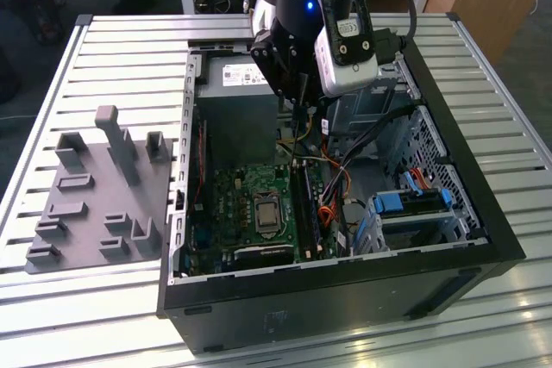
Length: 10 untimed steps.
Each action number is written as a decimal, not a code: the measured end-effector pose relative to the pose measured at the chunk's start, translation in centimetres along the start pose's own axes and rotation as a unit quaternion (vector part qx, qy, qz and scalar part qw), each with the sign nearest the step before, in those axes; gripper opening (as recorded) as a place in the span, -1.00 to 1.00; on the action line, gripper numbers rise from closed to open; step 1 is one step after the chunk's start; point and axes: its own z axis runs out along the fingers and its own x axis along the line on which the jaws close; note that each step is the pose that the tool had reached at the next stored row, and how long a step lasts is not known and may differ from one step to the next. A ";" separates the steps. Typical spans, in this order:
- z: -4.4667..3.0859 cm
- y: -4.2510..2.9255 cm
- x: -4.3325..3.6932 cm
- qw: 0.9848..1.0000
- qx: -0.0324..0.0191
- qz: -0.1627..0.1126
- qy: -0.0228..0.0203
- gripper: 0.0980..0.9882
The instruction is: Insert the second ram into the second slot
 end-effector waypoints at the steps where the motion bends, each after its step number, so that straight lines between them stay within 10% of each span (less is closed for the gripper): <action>1: 0.00 0.00 0.00 1.000 0.000 -0.001 0.000 -0.91; 10: 0.01 0.00 0.00 1.000 0.000 -0.028 0.001 -0.91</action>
